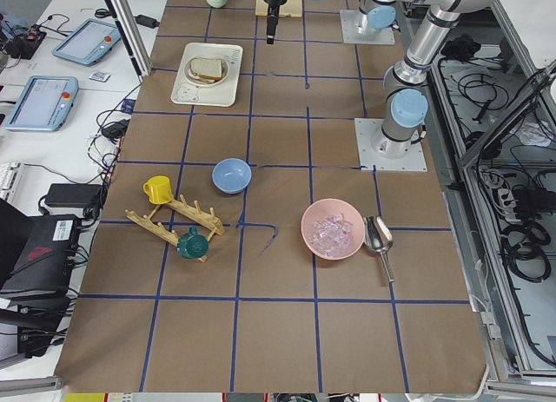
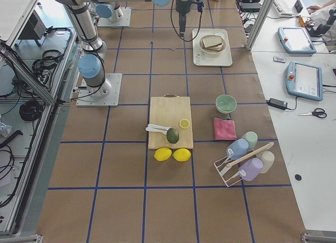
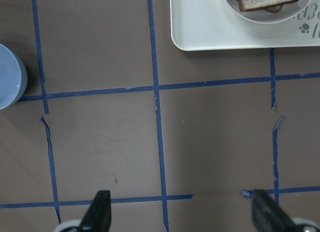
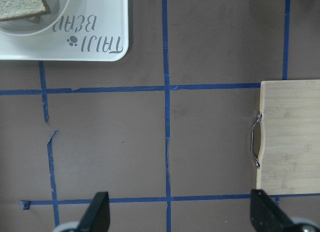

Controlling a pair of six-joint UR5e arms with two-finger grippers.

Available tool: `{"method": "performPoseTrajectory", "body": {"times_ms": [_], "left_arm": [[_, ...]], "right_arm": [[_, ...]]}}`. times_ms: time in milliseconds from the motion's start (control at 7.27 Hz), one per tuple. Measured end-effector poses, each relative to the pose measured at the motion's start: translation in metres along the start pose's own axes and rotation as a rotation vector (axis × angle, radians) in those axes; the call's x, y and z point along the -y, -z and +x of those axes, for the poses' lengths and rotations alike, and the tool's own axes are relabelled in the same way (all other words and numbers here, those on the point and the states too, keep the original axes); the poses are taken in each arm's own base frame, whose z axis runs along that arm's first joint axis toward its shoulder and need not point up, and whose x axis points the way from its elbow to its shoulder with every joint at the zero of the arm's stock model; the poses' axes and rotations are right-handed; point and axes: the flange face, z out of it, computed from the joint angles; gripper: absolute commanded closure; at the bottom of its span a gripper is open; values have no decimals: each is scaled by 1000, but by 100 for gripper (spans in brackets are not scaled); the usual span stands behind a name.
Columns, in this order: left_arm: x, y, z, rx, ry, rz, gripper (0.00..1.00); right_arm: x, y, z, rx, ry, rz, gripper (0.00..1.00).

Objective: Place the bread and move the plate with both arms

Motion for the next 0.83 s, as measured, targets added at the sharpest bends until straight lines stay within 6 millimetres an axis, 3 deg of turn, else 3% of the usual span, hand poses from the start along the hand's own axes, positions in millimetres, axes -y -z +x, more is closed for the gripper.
{"method": "performPoseTrajectory", "body": {"times_ms": [825], "left_arm": [[8,2,-1,-9,76,52,0]], "right_arm": [[-3,5,-11,104,42,15,0]]}}
